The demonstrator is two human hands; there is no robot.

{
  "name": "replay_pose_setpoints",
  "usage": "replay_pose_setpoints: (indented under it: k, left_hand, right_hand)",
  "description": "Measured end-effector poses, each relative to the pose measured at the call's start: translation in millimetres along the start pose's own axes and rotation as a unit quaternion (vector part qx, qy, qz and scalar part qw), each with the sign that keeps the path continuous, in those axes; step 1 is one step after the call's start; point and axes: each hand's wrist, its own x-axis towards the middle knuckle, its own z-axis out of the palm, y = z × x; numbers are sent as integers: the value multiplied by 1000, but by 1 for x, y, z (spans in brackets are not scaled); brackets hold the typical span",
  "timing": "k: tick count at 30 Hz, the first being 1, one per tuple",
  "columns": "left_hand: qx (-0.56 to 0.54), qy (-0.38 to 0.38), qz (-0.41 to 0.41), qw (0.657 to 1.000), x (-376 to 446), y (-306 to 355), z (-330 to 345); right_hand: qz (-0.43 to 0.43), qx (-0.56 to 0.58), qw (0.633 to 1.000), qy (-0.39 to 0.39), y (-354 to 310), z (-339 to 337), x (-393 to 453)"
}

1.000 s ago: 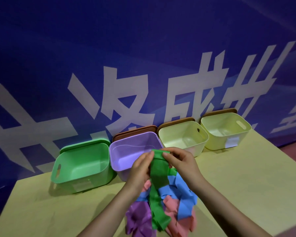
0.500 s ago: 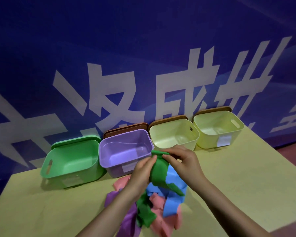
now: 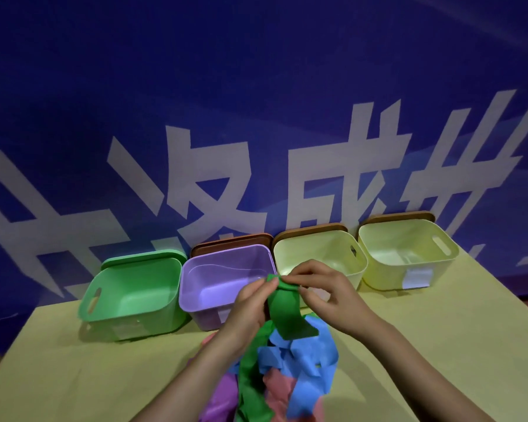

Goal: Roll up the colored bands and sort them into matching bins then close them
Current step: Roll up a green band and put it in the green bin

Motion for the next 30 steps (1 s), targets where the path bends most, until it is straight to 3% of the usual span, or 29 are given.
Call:
replay_pose_setpoints:
  k: [8,17,23,25,30]
  left_hand:
    - [152,-38,77,985,21,-4,8]
    - [151,5,64,986,17,-17,3]
    - [166,-11,146,975,13,-13,0]
    - [153,-12,147,977,12,-11,3]
    - [72,31,57,995,13,-14,4]
  right_hand:
    - [194,158,966,63,20,7,2]
    - [226,243,941,61,25,17,-7]
    - [262,441,857,44,23,28,-7]
    - [264,463,845,52,20,28,-8]
    - [245,385,886,82,16,25,-8]
